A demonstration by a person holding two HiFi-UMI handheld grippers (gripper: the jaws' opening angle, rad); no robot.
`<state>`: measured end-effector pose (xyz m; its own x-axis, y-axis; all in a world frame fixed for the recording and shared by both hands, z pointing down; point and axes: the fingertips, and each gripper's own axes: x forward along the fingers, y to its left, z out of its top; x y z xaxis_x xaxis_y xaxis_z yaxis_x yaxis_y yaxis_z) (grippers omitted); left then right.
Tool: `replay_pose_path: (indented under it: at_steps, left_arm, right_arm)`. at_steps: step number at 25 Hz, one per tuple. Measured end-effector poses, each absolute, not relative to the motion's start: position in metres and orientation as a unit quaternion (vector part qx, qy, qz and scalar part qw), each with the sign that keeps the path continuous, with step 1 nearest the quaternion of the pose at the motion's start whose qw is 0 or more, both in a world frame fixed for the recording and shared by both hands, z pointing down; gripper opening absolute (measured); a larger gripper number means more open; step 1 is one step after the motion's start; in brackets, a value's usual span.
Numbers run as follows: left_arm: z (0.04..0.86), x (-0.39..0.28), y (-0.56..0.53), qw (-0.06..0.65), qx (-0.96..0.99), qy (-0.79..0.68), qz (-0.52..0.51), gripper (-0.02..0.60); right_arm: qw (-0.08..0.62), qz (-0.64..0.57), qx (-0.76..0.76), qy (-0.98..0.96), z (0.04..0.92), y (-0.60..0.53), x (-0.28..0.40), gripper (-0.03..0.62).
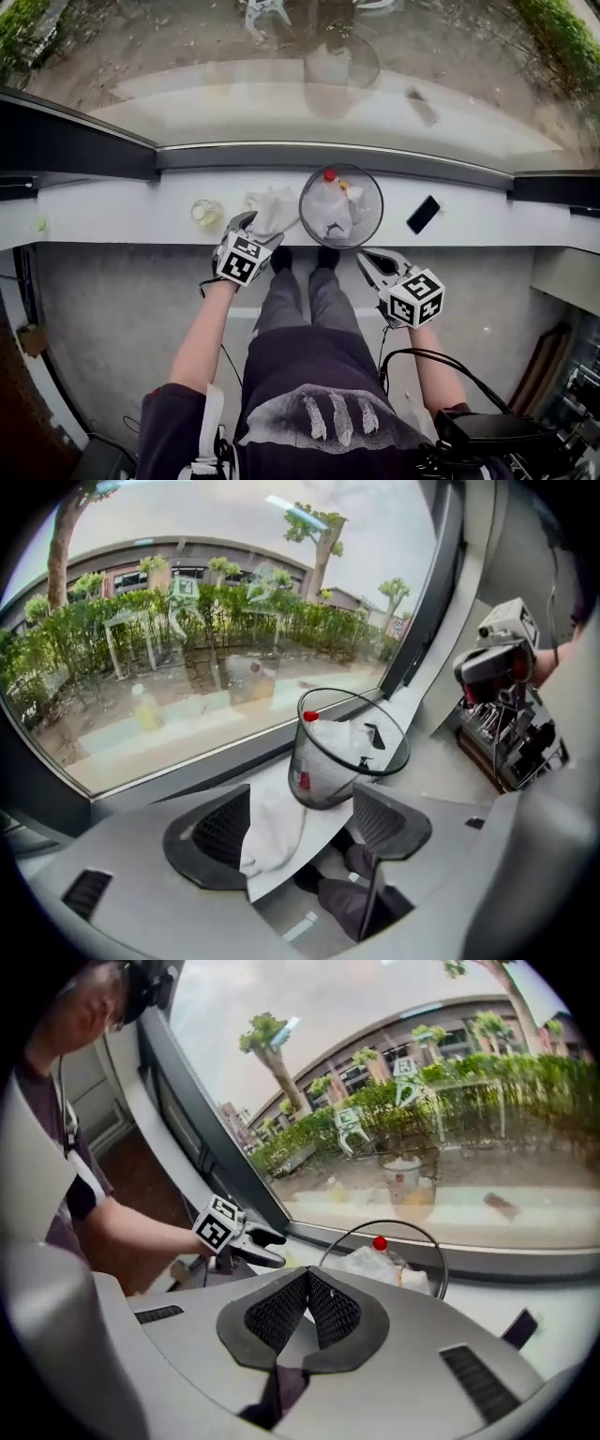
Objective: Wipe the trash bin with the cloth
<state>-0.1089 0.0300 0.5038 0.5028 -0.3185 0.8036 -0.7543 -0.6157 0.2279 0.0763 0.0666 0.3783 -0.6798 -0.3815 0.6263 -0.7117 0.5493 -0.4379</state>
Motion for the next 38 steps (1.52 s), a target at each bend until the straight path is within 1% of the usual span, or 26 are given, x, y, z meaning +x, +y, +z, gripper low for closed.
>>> replay_pose_path:
  at_steps: [2, 5, 10, 14, 19, 20, 22, 23, 25, 26, 27, 28, 29, 31, 34, 36, 38]
  left_arm:
    - [0.542, -0.111, 0.028, 0.321, 0.795, -0.330, 0.394, 0.349]
    - [0.601, -0.117, 0.040, 0.365, 0.764, -0.330, 0.418, 0.350]
    - [0.667, -0.132, 0.044, 0.366, 0.731, -0.317, 0.481, 0.350]
    - [0.701, -0.131, 0.035, 0.384, 0.715, -0.309, 0.496, 0.350]
    - [0.732, -0.125, 0.020, 0.386, 0.710, -0.312, 0.499, 0.350]
    - [0.737, -0.122, 0.020, 0.391, 0.708, -0.313, 0.498, 0.350]
    - [0.746, -0.117, 0.023, 0.397, 0.702, -0.312, 0.502, 0.348]
    - [0.751, -0.116, 0.025, 0.396, 0.698, -0.309, 0.511, 0.342]
    - [0.760, -0.118, 0.030, 0.382, 0.691, -0.300, 0.535, 0.287]
    - [0.763, -0.120, 0.031, 0.374, 0.689, -0.297, 0.545, 0.213]
    - [0.765, -0.122, 0.032, 0.373, 0.686, -0.296, 0.549, 0.114]
    - [0.766, -0.122, 0.033, 0.381, 0.685, -0.296, 0.545, 0.064]
    - [0.765, -0.123, 0.032, 0.396, 0.686, -0.298, 0.534, 0.049]
    - [0.756, -0.123, 0.025, 0.427, 0.690, -0.310, 0.496, 0.040]
    - [0.716, -0.123, 0.011, 0.460, 0.709, -0.348, 0.406, 0.038]
    - [0.669, -0.127, -0.005, 0.461, 0.731, -0.383, 0.328, 0.038]
    - [0.618, -0.127, -0.018, 0.438, 0.760, -0.398, 0.268, 0.038]
  right_arm:
    - [0.268, 0.308, 0.333, -0.850, 0.392, 0.048, 0.087, -0.005]
    - [0.300, 0.296, 0.367, -0.829, 0.413, 0.030, 0.112, -0.005]
    - [0.334, 0.307, 0.416, -0.788, 0.441, 0.014, 0.150, -0.005]
    - [0.373, 0.293, 0.430, -0.768, 0.465, 0.010, 0.173, -0.005]
    - [0.373, 0.284, 0.443, -0.764, 0.475, 0.002, 0.173, 0.000]
    - [0.372, 0.290, 0.443, -0.762, 0.478, 0.004, 0.174, 0.009]
    - [0.370, 0.309, 0.437, -0.759, 0.483, 0.009, 0.173, 0.061]
    - [0.369, 0.318, 0.434, -0.758, 0.486, 0.010, 0.172, 0.072]
    - [0.367, 0.333, 0.428, -0.756, 0.492, 0.011, 0.170, 0.086]
    - [0.365, 0.339, 0.428, -0.754, 0.494, 0.011, 0.170, 0.086]
    - [0.363, 0.345, 0.429, -0.752, 0.496, 0.011, 0.171, 0.086]
    - [0.361, 0.350, 0.432, -0.749, 0.498, 0.011, 0.173, 0.086]
    - [0.360, 0.353, 0.434, -0.747, 0.500, 0.012, 0.174, 0.086]
    - [0.359, 0.358, 0.437, -0.743, 0.503, 0.012, 0.176, 0.086]
    - [0.357, 0.368, 0.442, -0.736, 0.509, 0.013, 0.176, 0.086]
    - [0.354, 0.377, 0.445, -0.731, 0.513, 0.013, 0.177, 0.086]
    - [0.347, 0.386, 0.447, -0.728, 0.515, 0.011, 0.177, 0.086]
